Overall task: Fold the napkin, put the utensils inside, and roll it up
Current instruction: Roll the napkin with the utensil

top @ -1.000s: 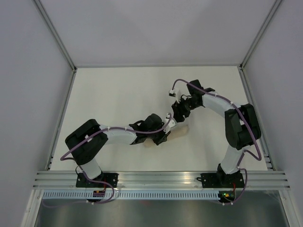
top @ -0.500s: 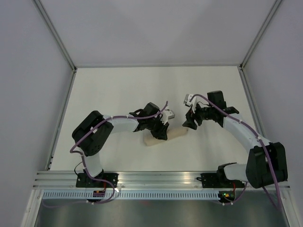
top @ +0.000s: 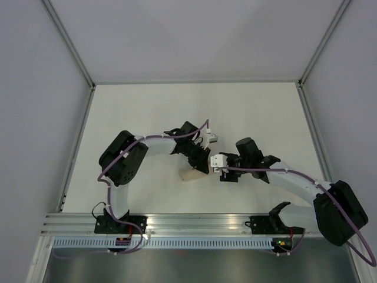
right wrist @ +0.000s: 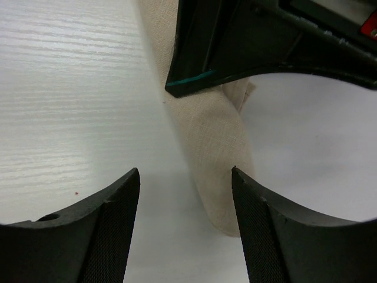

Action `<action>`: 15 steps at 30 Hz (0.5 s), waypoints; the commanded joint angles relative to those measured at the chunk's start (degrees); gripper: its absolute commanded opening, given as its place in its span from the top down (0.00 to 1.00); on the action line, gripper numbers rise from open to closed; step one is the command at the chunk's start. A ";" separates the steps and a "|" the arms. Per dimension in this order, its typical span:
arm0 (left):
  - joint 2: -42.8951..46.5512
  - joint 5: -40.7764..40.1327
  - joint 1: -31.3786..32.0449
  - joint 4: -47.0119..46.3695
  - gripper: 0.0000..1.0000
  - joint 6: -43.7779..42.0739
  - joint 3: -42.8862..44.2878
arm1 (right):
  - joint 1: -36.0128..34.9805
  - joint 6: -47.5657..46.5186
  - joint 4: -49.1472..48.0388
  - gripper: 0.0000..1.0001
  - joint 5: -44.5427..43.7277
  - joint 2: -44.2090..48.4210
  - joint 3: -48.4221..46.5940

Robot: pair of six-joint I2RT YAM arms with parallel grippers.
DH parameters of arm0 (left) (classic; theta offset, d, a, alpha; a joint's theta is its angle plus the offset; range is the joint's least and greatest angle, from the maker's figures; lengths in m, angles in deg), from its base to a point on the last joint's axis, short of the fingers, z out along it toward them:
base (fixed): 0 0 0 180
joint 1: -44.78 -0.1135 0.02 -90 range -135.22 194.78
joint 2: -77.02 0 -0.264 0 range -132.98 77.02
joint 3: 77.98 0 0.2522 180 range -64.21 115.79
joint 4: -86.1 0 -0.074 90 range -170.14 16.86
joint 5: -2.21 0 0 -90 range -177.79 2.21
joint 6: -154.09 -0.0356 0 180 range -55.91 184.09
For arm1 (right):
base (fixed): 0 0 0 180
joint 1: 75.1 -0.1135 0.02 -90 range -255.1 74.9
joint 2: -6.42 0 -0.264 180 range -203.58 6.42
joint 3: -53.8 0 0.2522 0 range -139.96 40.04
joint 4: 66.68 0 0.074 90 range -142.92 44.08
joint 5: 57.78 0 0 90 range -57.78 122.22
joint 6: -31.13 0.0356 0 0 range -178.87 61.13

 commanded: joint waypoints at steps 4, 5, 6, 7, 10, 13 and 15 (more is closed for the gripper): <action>-4.62 -0.29 0.23 7.35 0.76 -1.61 1.74 | -4.00 -3.19 -8.61 0.31 -6.33 -1.72 1.00; -4.80 -0.29 0.14 7.79 0.76 -1.69 1.91 | -4.44 -3.37 -8.96 0.31 -6.77 -2.24 1.09; -4.89 -0.20 0.05 7.96 0.76 -1.87 2.26 | -5.57 -3.54 -9.14 0.31 -7.65 -2.51 1.09; -4.89 -0.12 0.05 7.97 0.76 -1.78 2.35 | -6.11 -3.89 -8.97 0.31 -7.92 -2.86 1.01; -5.33 -0.03 -0.13 8.84 0.76 -2.31 3.14 | -7.87 -4.33 -8.88 0.32 -9.41 -5.22 0.92; -5.59 0.23 -0.21 10.07 0.75 -2.75 4.11 | -8.92 -4.42 -10.02 0.34 -10.90 -6.55 1.00; -5.68 0.50 -0.30 10.69 0.74 -3.19 4.55 | -8.92 -4.51 -10.99 0.37 -11.78 -7.78 1.01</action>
